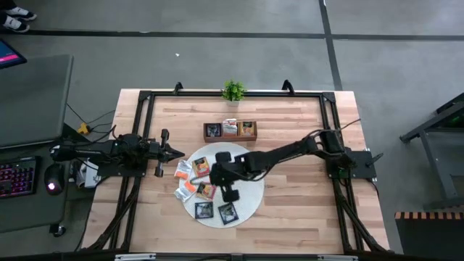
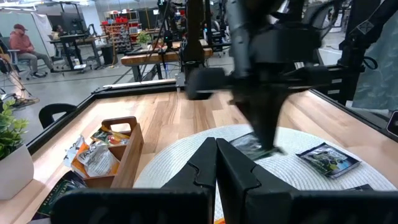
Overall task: Pick & Place Tea
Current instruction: Put the dark purple tea bag into the left section of the wooden organizer
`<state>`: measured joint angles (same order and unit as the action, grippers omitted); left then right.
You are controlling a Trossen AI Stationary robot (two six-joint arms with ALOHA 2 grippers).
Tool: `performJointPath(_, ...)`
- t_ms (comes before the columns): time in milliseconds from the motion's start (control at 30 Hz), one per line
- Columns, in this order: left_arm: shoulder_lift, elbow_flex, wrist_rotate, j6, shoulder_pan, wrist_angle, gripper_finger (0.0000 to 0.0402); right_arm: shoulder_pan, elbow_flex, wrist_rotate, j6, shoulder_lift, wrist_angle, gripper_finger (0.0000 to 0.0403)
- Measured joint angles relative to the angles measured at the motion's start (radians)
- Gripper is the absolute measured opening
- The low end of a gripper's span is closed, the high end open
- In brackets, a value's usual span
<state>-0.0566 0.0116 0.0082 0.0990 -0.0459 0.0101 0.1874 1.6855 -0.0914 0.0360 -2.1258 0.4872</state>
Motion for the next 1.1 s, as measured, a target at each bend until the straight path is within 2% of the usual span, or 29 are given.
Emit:
performJointPath(333, 0.000, 0.000, 0.000, 0.000, 0.000, 0.000, 0.0001, -0.123, 0.000, -0.188, -0.315, 0.000, -0.150, 0.0000)
performJointPath(567, 0.000, 0.000, 0.000, 0.000, 0.000, 0.000, 0.0001, -0.215, 0.002, -0.204, -0.509, -0.002, -0.255, 0.0000)
performJointPath(733, 0.000, 0.000, 0.000, 0.000, 0.000, 0.000, 0.0001, -0.259, 0.002, -0.247, -0.638, -0.003, -0.268, 0.0000)
performJointPath(1100, 0.000, 0.000, 0.000, 0.000, 0.000, 0.000, 0.0001, -0.280, 0.002, -0.270, -0.906, -0.051, -0.314, 0.0000)
